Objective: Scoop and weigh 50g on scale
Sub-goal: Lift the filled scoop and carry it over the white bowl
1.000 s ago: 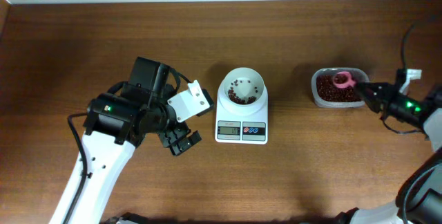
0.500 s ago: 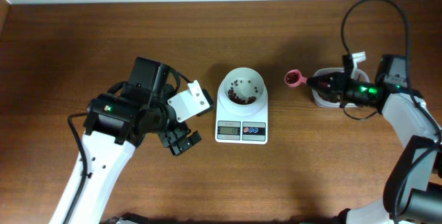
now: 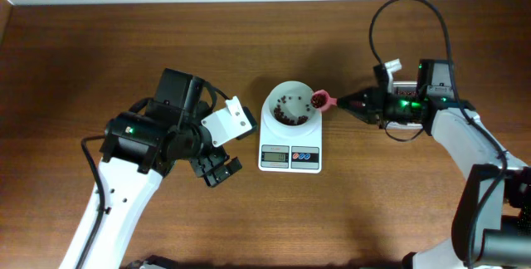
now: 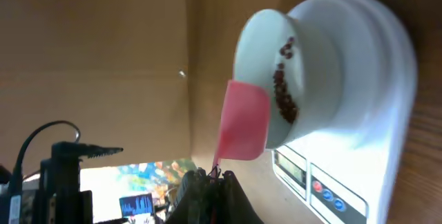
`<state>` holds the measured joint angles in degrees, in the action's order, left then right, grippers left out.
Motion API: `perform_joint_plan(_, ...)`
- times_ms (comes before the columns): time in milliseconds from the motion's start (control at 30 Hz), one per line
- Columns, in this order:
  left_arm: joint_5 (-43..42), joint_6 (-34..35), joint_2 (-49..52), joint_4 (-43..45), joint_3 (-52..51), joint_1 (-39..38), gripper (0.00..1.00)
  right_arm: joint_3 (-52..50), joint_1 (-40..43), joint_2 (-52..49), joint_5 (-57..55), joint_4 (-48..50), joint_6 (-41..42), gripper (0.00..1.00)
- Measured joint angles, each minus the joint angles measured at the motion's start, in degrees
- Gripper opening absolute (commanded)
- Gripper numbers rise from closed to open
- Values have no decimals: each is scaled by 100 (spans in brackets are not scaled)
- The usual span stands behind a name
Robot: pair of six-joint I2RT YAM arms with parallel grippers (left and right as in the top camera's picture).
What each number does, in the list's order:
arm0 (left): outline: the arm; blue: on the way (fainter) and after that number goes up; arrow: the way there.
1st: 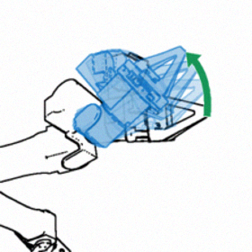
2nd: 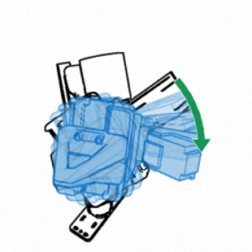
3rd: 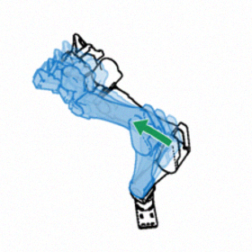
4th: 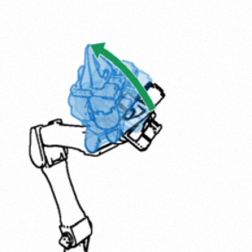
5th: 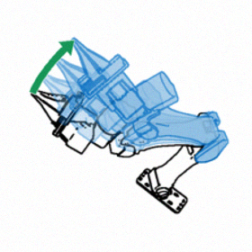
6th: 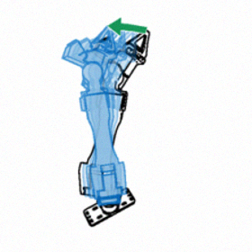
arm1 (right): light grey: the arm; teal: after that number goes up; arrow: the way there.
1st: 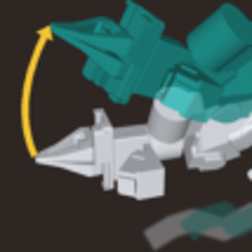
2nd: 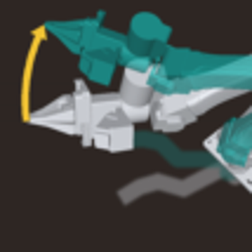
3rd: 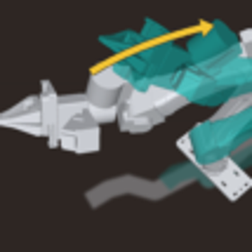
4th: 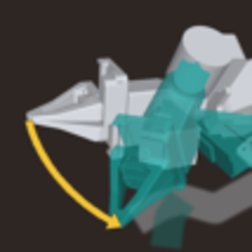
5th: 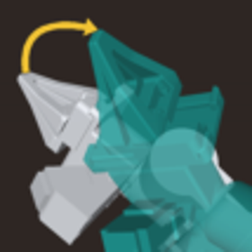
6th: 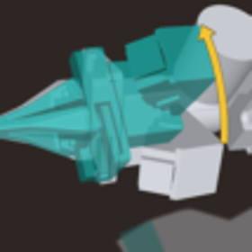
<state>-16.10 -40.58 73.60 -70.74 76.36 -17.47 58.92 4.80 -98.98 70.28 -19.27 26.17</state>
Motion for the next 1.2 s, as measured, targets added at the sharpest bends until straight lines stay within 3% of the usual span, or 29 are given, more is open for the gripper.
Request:
perform_joint_plan(300, 0, -2, 0, -2, 0, 0, 99, 0, -352, -9, 101, 638, 44, 4)
perform_joint_plan(500, 0, -2, 0, 0, 0, 0, 99, 0, -568, -9, -540, 807, -2, 4)
perform_joint_plan(733, -2, -2, 0, 0, 0, 0, 99, 0, -688, -9, -981, 824, -846, 4)
perform_joint_plan(1100, 0, -17, 0, 0, 0, 0, 99, 0, -688, -9, -1095, 1071, -1303, 4)
perform_joint_plan(1200, 0, -20, 0, 0, 0, 0, 99, 0, -688, -9, -1095, 1080, -1840, 4)
